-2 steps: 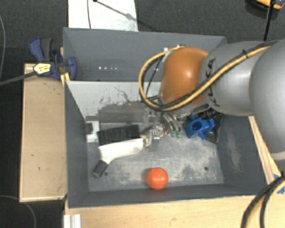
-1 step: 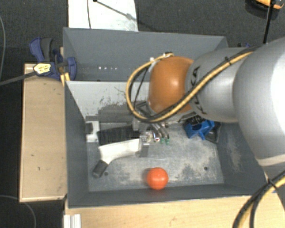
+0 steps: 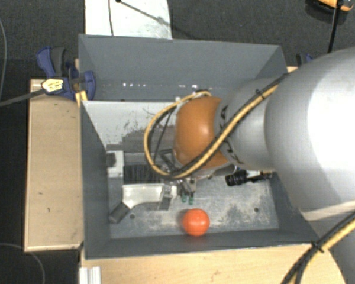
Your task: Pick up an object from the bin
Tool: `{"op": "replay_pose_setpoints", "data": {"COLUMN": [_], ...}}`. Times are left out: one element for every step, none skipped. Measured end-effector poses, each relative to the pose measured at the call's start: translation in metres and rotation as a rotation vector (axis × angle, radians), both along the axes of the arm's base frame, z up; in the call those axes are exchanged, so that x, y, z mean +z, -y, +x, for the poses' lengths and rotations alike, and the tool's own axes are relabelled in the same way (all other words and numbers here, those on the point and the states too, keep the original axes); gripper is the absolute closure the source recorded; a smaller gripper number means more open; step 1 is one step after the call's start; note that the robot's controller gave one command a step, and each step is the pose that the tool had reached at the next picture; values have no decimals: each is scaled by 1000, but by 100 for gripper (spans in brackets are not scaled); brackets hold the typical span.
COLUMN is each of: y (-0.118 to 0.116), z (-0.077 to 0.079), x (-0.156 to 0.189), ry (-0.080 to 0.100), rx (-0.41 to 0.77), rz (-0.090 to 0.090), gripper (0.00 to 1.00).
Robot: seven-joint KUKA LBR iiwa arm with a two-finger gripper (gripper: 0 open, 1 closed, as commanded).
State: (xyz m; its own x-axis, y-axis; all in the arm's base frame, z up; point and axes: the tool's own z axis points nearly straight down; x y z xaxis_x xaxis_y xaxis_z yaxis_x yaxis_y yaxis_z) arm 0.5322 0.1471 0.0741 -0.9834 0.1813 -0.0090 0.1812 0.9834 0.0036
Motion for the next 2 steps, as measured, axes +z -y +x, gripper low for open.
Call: {"op": "replay_pose_setpoints", "data": {"y": [0, -6], "z": [0, 2], "x": [0, 132], "ry": [0, 1], "rx": [-1, 20], "rz": [0, 0], "gripper": [100, 100]}}
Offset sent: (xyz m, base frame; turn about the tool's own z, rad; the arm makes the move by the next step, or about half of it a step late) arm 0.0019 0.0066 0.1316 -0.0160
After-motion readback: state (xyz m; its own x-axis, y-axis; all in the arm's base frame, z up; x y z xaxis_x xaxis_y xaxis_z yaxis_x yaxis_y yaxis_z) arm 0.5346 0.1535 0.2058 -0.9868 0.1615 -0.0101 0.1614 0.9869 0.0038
